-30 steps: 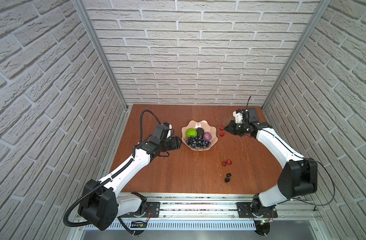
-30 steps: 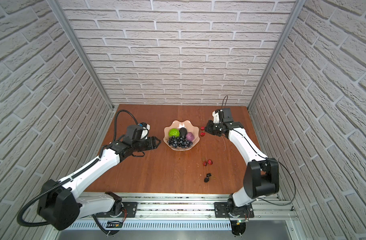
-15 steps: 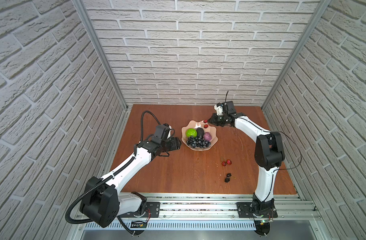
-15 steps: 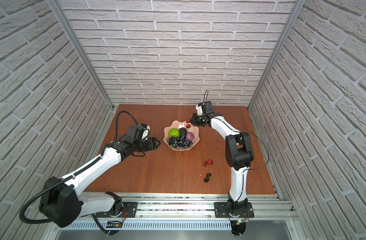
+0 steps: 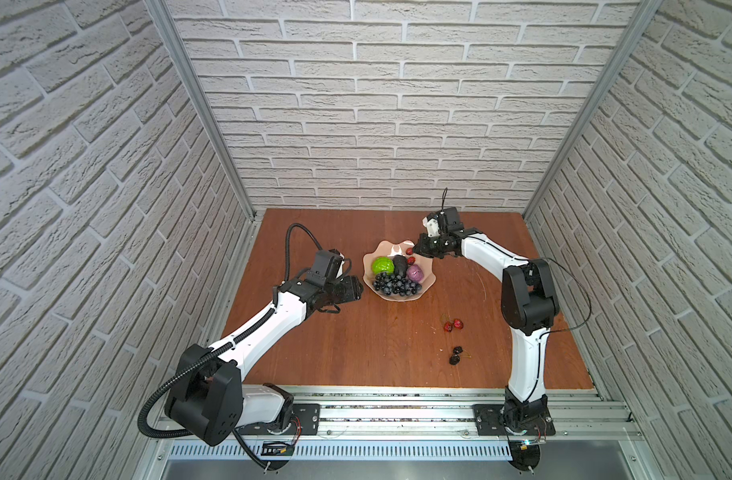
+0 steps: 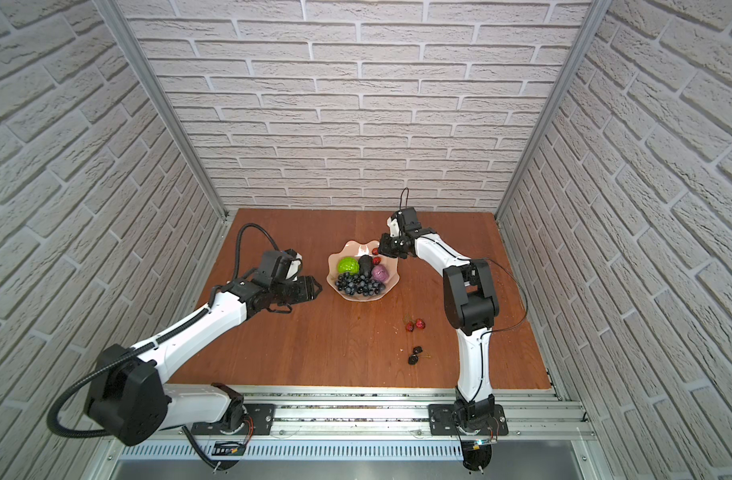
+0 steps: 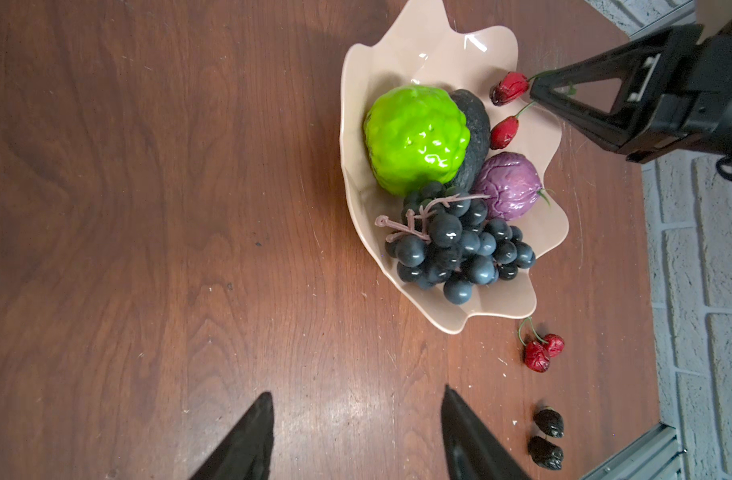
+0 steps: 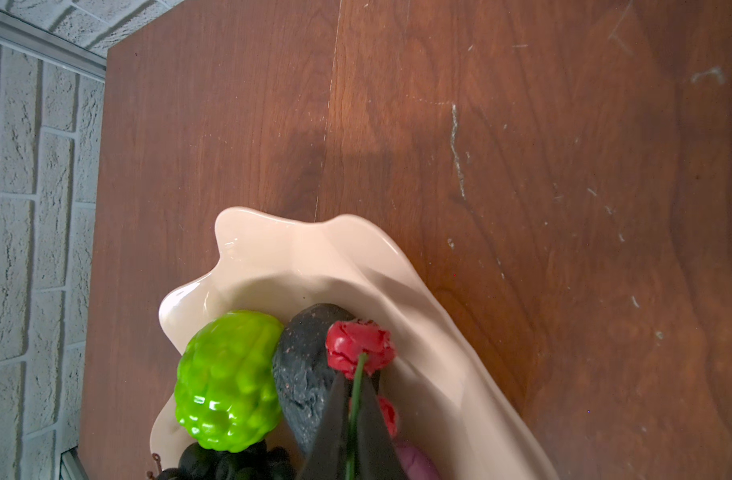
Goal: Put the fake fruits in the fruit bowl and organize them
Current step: 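Lift the red cherry pair and carry it over the bowl with the right gripper, then open the right gripper to drop the cherries into the bowl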
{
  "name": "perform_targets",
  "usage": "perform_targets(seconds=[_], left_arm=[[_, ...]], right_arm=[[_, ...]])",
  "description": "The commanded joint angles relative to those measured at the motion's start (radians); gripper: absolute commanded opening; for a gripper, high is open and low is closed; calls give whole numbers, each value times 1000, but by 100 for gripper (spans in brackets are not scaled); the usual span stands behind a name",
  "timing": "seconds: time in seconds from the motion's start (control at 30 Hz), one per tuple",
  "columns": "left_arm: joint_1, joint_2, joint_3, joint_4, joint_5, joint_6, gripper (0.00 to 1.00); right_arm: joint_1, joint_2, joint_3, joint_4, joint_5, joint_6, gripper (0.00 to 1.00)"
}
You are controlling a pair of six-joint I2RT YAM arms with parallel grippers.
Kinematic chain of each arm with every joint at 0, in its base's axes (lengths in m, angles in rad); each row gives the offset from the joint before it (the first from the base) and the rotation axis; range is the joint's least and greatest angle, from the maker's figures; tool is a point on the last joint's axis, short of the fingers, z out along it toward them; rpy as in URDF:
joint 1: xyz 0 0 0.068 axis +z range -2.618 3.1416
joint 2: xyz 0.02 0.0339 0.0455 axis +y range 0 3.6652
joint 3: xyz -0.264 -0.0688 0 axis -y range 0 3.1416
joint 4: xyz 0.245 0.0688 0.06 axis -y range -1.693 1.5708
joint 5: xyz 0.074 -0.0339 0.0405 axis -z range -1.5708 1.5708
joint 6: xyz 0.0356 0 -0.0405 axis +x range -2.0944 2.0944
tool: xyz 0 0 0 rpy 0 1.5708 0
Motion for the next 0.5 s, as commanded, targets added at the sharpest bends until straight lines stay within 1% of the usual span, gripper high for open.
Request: perform_targets(seconds=[0.0, 0.07, 0.13, 0.3, 0.4, 0.47], left_arm=[[1, -9, 19, 25, -7, -3, 64], [0, -17, 16, 25, -10, -6, 64], [-2, -27, 13, 23, -13, -7, 64], [-2, -52, 9, 13, -23, -8, 65], [-2, -75, -2, 13, -30, -13, 66], [-4, -87, -9, 14, -30, -17, 67]], right_arm=[[7, 25, 39, -3, 3, -23, 9], [8, 31, 37, 7, -8, -15, 11], [12, 28, 28, 16, -5, -11, 14], [21, -5, 27, 5, 22, -32, 30], [25, -42, 27, -21, 50, -62, 36], [28, -68, 26, -39, 69, -83, 38]])
